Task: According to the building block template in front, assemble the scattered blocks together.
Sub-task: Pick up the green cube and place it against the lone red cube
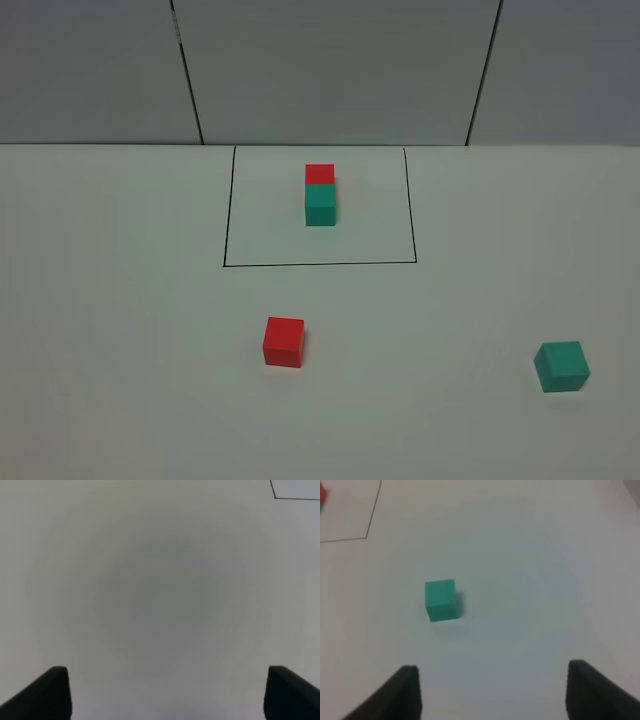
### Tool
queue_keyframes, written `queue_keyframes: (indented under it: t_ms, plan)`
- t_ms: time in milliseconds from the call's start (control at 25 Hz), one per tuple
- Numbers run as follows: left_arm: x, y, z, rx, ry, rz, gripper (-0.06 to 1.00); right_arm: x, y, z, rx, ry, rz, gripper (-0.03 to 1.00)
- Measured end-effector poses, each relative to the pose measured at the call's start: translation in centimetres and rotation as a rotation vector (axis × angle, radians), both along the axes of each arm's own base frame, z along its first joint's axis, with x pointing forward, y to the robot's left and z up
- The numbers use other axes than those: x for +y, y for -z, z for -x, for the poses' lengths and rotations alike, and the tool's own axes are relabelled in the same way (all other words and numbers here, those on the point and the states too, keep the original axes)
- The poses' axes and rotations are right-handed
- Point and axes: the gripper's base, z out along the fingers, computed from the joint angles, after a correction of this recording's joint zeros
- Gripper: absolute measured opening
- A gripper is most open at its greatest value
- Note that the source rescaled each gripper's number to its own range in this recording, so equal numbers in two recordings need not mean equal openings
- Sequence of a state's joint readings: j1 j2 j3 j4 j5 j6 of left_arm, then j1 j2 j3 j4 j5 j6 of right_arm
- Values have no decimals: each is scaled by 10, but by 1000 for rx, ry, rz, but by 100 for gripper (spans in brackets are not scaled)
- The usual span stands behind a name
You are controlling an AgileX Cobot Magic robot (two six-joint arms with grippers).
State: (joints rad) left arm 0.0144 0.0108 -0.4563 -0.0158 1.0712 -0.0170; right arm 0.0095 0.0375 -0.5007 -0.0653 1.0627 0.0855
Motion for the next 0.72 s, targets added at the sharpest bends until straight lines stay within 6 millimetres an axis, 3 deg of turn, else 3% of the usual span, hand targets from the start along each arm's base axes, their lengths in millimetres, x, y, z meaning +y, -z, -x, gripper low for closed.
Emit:
queue_keyframes:
  t_ms: [280, 520, 720]
  plan:
    - [0, 0, 0, 0, 0, 0, 94, -3, 0, 0, 1, 21, 34, 62]
    - [0, 0, 0, 0, 0, 0, 94, -3, 0, -8, 55, 23, 38, 95]
    - [0, 0, 0, 0, 0, 0, 94, -4, 1, -20, 129, 22, 52, 100]
